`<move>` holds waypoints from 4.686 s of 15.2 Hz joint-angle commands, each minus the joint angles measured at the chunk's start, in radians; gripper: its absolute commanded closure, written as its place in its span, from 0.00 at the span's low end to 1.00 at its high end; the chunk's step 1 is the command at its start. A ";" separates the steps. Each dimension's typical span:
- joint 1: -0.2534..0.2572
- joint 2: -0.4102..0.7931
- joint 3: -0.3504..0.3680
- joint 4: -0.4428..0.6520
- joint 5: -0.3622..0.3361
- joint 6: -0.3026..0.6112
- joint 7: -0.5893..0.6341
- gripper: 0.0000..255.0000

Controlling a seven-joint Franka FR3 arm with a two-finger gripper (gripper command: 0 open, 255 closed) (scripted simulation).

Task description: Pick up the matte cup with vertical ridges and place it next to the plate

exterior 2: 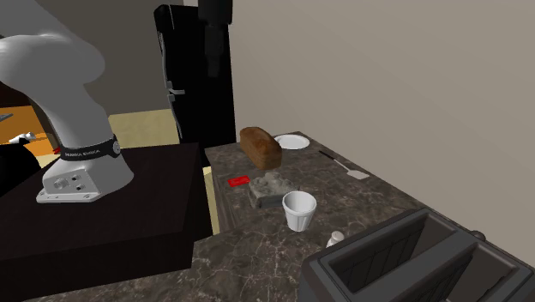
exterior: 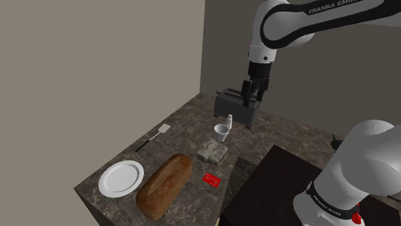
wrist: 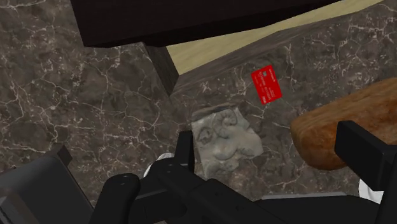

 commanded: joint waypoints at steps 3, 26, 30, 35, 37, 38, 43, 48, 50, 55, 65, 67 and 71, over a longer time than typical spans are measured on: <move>-0.014 0.135 -0.048 0.014 -0.005 0.116 -0.069 0.00; -0.145 1.036 -0.122 0.493 0.235 0.459 -0.490 0.00; -0.189 1.198 -0.102 0.649 0.262 0.452 -0.528 0.00; -0.199 1.262 -0.089 0.678 0.276 0.486 -0.540 0.00; -0.200 1.280 -0.084 0.677 0.281 0.505 -0.543 0.00; -0.201 1.289 -0.082 0.677 0.284 0.514 -0.545 0.00; -0.201 1.294 -0.080 0.677 0.285 0.519 -0.546 0.00; -0.201 1.294 -0.080 0.677 0.285 0.519 -0.545 1.00; -0.201 1.294 -0.080 0.677 0.285 0.519 -0.545 1.00; -0.201 1.294 -0.080 0.676 0.285 0.520 -0.545 1.00; -0.187 1.194 -0.100 0.644 0.263 0.452 -0.527 1.00; -0.184 1.172 -0.104 0.640 0.258 0.435 -0.522 1.00; -0.179 1.131 -0.112 0.633 0.246 0.402 -0.513 1.00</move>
